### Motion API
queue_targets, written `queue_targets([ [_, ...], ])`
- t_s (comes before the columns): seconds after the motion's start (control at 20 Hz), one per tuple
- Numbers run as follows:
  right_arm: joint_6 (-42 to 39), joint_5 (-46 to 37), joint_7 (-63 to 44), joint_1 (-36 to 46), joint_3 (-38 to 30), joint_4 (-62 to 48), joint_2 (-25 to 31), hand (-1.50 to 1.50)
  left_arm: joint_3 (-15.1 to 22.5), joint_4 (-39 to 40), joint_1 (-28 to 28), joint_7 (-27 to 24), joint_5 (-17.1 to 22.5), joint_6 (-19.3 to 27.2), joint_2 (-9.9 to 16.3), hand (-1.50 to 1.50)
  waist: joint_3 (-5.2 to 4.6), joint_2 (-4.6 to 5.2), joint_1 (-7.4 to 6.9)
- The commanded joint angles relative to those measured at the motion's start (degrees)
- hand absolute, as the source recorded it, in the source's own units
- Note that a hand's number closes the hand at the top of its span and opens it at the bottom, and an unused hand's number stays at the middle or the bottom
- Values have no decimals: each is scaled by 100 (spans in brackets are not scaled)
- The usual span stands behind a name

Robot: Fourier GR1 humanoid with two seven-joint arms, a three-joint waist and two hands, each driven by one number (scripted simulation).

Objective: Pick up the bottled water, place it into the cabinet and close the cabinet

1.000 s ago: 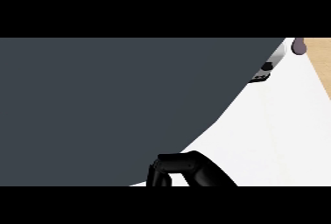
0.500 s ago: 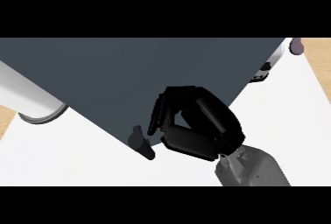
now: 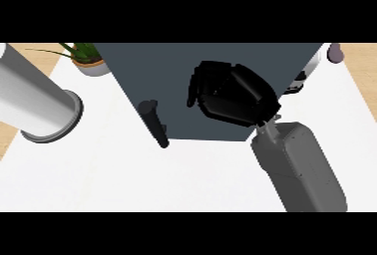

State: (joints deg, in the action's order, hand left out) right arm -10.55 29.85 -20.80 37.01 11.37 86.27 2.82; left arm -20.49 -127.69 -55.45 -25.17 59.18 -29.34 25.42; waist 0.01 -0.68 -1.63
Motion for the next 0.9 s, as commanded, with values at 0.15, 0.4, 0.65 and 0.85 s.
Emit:
queue_targets([
  [0.15,-257,-135,311,902,-512,-1302,28,150,-376,-223,-211,308,309,-159,-99,-150,2,93,-37],
  [0.4,-351,-24,297,1109,-613,-1517,-52,150,-329,-26,-294,308,215,-499,-329,-150,-4,87,-92],
  [0.65,-147,369,-28,1520,-398,-1506,-272,150,-341,264,76,491,446,-454,-48,-150,-10,105,-74],
  [0.85,-274,190,391,1335,-193,-1808,-272,150,-374,-88,37,585,407,-336,-117,-150,-3,126,-161],
])
